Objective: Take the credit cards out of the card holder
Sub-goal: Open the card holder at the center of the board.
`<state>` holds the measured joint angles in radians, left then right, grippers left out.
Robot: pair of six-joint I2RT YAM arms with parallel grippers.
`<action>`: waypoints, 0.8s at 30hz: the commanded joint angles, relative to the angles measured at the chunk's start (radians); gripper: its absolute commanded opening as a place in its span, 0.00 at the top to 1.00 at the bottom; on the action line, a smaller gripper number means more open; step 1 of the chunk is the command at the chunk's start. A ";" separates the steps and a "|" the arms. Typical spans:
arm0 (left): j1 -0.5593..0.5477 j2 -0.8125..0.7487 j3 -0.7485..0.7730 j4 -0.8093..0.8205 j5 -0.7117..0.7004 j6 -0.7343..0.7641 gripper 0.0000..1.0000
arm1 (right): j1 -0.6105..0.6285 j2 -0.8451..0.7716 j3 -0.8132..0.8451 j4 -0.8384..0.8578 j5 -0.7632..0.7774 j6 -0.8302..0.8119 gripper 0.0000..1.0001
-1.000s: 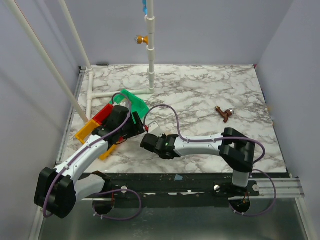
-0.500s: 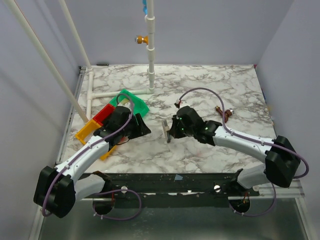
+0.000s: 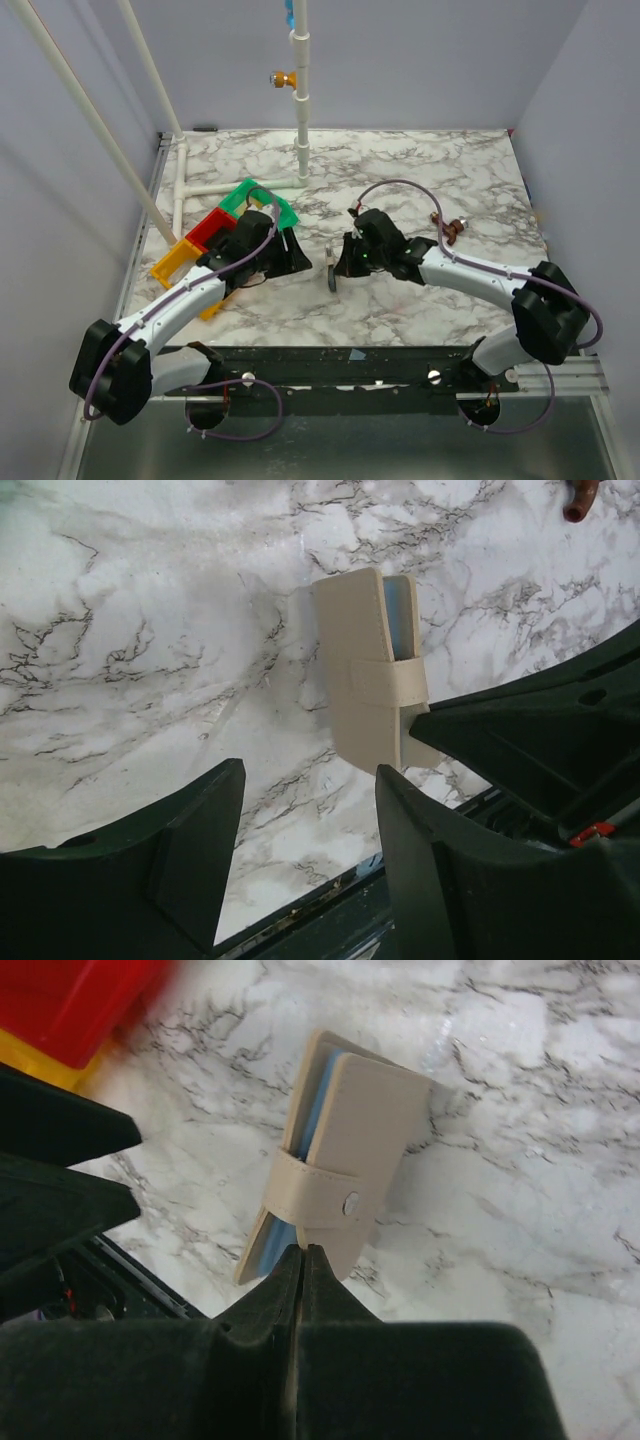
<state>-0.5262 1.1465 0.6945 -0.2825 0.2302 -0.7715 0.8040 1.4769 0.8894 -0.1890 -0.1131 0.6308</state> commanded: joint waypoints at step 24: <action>-0.016 0.022 -0.022 -0.035 -0.111 0.008 0.53 | 0.277 0.166 0.228 -0.117 0.320 0.000 0.44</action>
<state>-0.5304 1.1599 0.6830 -0.3237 0.1436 -0.7692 1.0786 1.7054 1.1515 -0.3534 0.1944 0.6125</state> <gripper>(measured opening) 0.494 0.541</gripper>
